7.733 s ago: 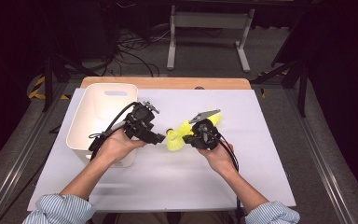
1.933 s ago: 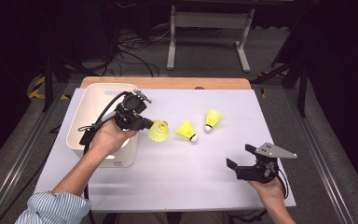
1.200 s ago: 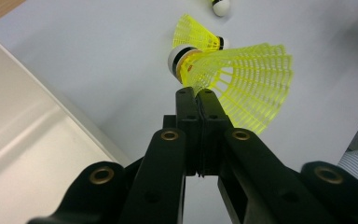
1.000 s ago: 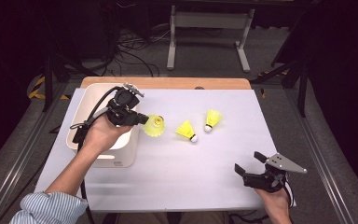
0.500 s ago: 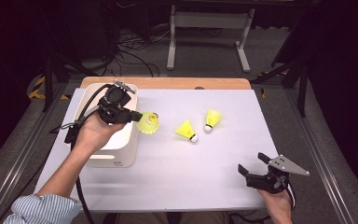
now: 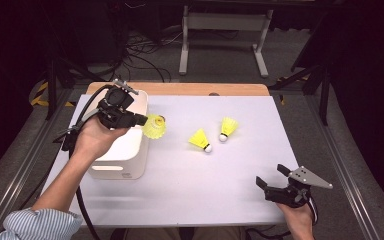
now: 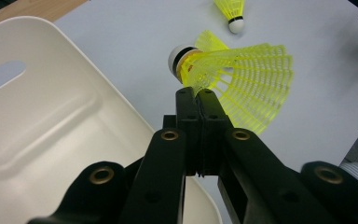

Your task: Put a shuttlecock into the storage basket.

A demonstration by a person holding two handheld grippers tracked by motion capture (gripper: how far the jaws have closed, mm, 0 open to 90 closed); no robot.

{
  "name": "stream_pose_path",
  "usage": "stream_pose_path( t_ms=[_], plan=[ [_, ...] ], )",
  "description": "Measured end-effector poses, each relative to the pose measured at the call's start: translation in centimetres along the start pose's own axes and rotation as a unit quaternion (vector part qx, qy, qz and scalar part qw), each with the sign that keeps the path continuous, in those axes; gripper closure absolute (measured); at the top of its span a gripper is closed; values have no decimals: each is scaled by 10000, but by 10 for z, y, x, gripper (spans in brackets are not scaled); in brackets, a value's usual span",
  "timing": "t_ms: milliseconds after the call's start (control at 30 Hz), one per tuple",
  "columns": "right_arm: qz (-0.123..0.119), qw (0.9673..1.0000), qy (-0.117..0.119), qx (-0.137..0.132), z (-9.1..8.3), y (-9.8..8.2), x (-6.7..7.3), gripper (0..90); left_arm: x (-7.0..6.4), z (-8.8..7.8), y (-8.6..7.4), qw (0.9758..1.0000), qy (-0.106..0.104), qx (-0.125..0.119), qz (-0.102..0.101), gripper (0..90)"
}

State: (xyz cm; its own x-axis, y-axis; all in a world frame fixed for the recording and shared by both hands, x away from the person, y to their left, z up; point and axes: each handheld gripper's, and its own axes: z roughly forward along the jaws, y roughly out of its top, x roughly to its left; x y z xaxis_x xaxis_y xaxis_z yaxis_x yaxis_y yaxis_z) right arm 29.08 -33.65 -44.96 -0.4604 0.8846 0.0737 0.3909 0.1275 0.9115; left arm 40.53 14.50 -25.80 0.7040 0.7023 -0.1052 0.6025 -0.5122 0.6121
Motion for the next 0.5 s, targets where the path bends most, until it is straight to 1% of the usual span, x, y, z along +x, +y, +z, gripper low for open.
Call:
stream_pose_path(
  t_ms=[133, 233, 333, 500],
  plan=[
    [15, 10000, 1, 4, 0, 0, 0, 51, 3, -3, 0, 10000, 45, -9, -8, 898],
    [30, 10000, 20, 0, 0, 0, 0, 51, 7, -8, 0, 9999, 81, -54, -79, 898],
    [37, 10000, 38, 8, 0, 0, 0, 51, 9, -10, 0, 9999, 122, -64, -97, 898],
    [34, 10000, 54, 20, 0, 0, 0, 51, 15, -19, -1, 9996, 187, -121, -184, 898]
  ],
)
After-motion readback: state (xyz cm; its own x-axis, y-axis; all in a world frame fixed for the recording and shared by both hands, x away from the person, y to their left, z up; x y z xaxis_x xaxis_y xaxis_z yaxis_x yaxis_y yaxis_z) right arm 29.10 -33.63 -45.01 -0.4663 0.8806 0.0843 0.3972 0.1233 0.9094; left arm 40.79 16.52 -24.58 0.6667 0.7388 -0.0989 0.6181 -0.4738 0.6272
